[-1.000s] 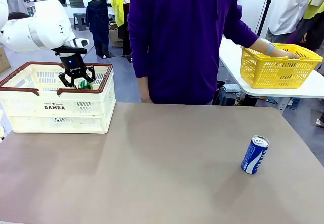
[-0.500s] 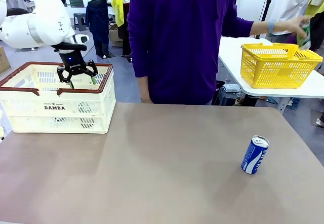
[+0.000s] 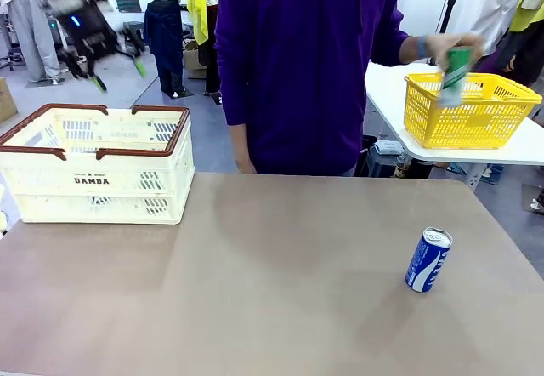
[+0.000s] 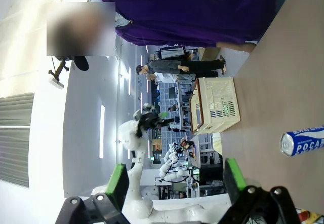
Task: Place the drinks into the Shopping basket.
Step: Pick up one drink and place it into the Shopping basket.
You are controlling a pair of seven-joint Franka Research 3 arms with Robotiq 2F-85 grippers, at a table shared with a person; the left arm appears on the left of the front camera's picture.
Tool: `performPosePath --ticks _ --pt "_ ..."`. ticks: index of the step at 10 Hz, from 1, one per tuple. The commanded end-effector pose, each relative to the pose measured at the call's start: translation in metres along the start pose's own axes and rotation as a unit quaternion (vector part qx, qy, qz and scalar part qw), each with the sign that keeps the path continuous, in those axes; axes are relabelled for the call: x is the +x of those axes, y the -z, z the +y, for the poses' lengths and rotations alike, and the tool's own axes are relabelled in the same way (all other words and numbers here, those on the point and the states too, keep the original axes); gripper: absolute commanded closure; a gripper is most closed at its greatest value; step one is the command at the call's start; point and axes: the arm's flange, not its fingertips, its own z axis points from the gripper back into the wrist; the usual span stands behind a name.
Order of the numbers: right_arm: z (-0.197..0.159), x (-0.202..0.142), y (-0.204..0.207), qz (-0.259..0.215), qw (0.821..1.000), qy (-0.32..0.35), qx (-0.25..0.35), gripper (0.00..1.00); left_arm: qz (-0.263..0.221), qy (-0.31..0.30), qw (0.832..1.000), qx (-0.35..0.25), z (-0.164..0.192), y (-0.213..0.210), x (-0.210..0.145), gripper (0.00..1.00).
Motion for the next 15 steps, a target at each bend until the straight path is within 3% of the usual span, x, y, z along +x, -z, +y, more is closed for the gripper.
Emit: performPosePath --ticks 1,3,6,8,9,10,15 --pt "0.006 -0.001 -0.001 0.0 1.0 0.007 0.002 0.0 0.073 -0.051 0.987 -0.134 0.049 -0.049 -0.027 0.0" --pt "0.006 -0.001 -0.001 0.0 1.0 0.007 0.002 0.0 0.048 -0.051 0.968 -0.242 0.108 -0.085 -0.096 0.0" --pt "0.006 -0.001 -0.001 0.0 1.0 0.007 0.002 0.0 0.011 -0.046 0.946 -0.319 0.218 -0.072 -0.196 0.0" --pt "0.006 -0.001 -0.001 0.0 1.0 0.007 0.002 0.0 0.023 -0.056 0.934 -0.353 0.263 -0.051 -0.198 0.0" --pt "0.006 -0.001 -0.001 0.0 1.0 0.007 0.002 0.0 0.05 -0.077 0.943 -0.32 0.27 -0.031 -0.178 0.0" --pt "0.006 -0.001 -0.001 0.0 1.0 0.007 0.002 0.0 0.011 -0.063 0.936 -0.347 0.26 -0.059 -0.211 0.0" --pt "0.006 -0.001 -0.001 0.0 1.0 0.007 0.002 0.0 0.011 -0.063 0.936 -0.347 0.26 -0.059 -0.211 0.0"
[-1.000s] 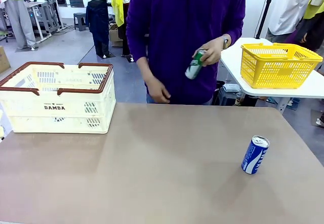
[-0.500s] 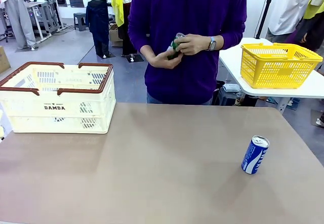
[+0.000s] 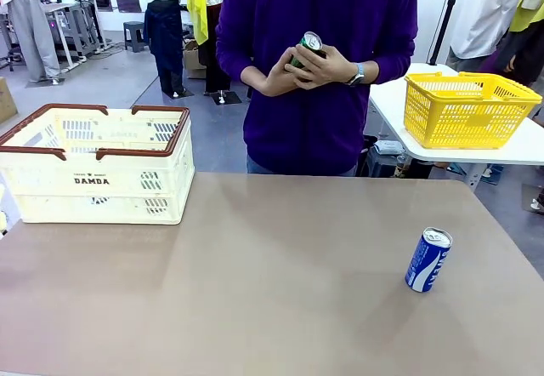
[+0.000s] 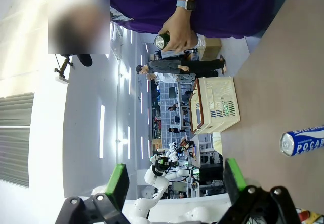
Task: Place the drinks into the Shopping basket.
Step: Pick up one drink and place it into the Shopping basket.
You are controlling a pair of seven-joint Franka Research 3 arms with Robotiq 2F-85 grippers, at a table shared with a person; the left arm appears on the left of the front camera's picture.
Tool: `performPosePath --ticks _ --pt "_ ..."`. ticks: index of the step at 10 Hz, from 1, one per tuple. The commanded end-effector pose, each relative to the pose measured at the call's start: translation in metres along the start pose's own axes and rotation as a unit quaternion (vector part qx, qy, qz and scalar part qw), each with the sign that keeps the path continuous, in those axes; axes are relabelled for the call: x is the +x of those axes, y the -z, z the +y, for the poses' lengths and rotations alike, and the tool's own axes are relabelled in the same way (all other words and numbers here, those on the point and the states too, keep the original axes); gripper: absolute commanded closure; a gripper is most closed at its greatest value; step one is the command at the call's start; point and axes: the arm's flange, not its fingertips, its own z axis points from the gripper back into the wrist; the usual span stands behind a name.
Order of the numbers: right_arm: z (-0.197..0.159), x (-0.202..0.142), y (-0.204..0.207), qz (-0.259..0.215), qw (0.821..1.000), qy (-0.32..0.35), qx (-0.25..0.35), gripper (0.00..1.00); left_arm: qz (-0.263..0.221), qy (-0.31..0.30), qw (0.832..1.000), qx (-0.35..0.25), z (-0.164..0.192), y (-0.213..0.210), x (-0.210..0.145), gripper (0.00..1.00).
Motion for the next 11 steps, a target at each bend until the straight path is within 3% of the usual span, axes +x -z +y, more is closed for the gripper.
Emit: performPosePath --ticks 1,5,7,8,9,11 --pt "0.005 -0.001 -0.001 0.0 1.0 0.007 0.002 0.0 0.0 -0.009 1.0 -0.006 -0.002 0.001 0.0 0.0" --pt "0.0 0.0 0.0 0.0 1.0 0.0 0.0 0.0 0.0 -0.009 1.0 -0.006 -0.002 0.001 0.0 0.0" --pt "0.017 -0.005 0.049 0.067 0.985 -0.021 -0.157 0.0 0.0 -0.009 1.0 -0.006 -0.002 0.001 0.0 0.0" --pt "0.018 -0.013 0.082 0.076 0.955 -0.065 -0.281 0.0 0.0 -0.009 1.0 -0.006 -0.002 0.001 0.0 0.0" --pt "0.014 -0.023 0.113 0.042 0.897 -0.147 -0.414 0.0 0.0 -0.009 1.0 -0.006 -0.002 0.001 0.0 0.0" --pt "0.01 -0.042 0.152 0.014 0.825 -0.263 -0.5 0.0 0.0 -0.009 1.0 -0.006 -0.002 0.001 0.0 0.0"
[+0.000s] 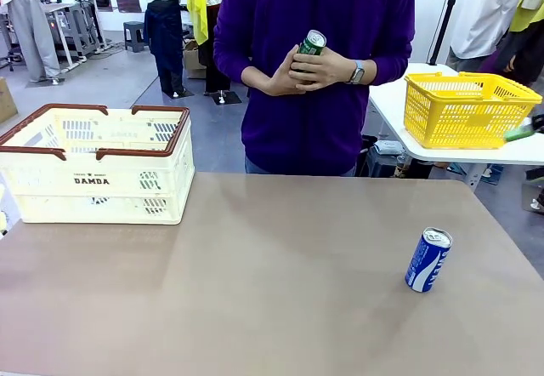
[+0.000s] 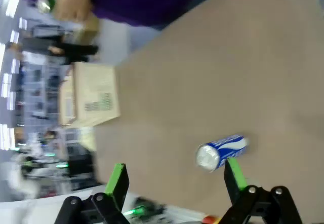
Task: Place the drinks into the Shopping basket.
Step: Pick up one drink and place it into the Shopping basket.
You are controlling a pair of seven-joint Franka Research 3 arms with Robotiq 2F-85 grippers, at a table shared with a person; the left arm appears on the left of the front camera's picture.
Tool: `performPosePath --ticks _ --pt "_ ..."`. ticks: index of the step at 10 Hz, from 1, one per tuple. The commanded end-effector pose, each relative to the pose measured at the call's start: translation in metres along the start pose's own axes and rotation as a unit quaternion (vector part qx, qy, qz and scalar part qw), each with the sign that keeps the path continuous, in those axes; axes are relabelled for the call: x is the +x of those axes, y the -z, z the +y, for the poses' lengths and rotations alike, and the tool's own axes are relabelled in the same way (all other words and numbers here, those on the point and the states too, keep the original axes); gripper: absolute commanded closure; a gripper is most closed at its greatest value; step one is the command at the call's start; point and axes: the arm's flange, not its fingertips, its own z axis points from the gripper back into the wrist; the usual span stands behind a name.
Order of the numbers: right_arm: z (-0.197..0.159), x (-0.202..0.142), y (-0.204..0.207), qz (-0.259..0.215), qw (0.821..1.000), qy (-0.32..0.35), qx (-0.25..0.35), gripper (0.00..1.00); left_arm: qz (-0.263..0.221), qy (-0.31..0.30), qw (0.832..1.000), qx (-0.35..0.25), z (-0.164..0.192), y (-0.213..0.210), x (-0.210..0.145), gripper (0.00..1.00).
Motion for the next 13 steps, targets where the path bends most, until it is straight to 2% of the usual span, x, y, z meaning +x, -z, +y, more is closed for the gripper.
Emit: performPosePath --ticks 1,3,4,5,9,10,11,13 --pt "0.015 -0.02 0.028 -0.001 0.979 -0.118 -0.167 0.0 -0.001 -0.007 1.0 -0.007 -0.003 0.0 -0.001 0.0" --pt "0.029 -0.037 0.058 0.019 0.969 -0.146 -0.196 0.0 -0.001 -0.007 1.0 -0.007 -0.003 0.0 -0.001 0.0" --pt "0.032 -0.046 0.076 0.047 0.964 -0.172 -0.199 0.0 -0.001 -0.007 1.0 -0.007 -0.003 0.0 -0.001 0.0" --pt "0.044 -0.011 0.048 0.025 0.977 -0.132 -0.167 0.0 -0.001 -0.007 1.0 -0.007 -0.003 0.0 -0.001 0.0" --pt "0.046 -0.013 0.055 0.031 0.973 -0.139 -0.179 0.0 -0.001 -0.007 1.0 -0.007 -0.003 0.0 -0.001 0.0" --pt "0.048 -0.019 0.081 0.047 0.96 -0.152 -0.231 0.0 -0.001 -0.007 1.0 -0.007 -0.003 0.0 -0.001 0.0" --pt "0.043 -0.02 0.109 0.083 0.95 -0.15 -0.259 0.0 -0.001 -0.007 1.0 -0.007 -0.003 0.0 -0.001 0.0" --pt "0.038 -0.027 0.141 0.127 0.95 -0.14 -0.248 0.0 -0.001 -0.007 1.0 -0.007 -0.003 0.0 -0.001 0.0"
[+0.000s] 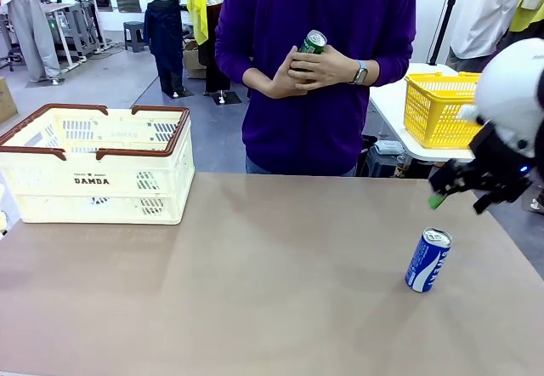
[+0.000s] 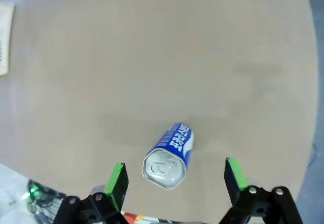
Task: Place the drinks into the Shopping basket.
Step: Pick up one drink and place it into the Shopping basket.
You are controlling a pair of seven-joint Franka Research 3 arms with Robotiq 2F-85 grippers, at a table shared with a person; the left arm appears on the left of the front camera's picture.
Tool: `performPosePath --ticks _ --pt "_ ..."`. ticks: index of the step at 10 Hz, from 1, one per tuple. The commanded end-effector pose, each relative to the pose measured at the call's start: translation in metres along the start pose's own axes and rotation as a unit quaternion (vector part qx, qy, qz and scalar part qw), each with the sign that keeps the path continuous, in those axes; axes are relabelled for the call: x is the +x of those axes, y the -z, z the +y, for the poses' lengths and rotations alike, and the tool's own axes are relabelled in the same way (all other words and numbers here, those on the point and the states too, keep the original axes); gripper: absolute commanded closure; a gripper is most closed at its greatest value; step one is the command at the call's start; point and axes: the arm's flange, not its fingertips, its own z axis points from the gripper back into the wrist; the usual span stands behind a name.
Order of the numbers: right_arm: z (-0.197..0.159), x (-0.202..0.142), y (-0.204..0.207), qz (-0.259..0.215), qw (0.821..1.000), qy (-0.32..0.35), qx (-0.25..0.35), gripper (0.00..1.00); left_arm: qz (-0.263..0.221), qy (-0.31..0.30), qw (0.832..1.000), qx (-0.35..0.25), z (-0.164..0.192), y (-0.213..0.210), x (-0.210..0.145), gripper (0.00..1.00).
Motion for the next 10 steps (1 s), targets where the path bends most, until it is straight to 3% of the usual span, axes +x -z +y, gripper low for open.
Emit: performPosePath --ticks 1,6,10 --pt "0.006 0.002 0.02 0.025 0.999 0.02 -0.011 0.0 -0.001 -0.007 1.0 -0.007 -0.003 0.0 -0.001 0.0" --pt "0.014 -0.016 0.075 0.066 0.993 0.06 -0.075 0.0 -0.001 -0.007 1.0 -0.007 -0.003 0.0 -0.001 0.0" --pt "0.006 -0.017 0.085 0.078 0.991 0.06 -0.088 0.0 -0.001 -0.007 1.0 -0.007 -0.003 0.0 -0.001 0.0"
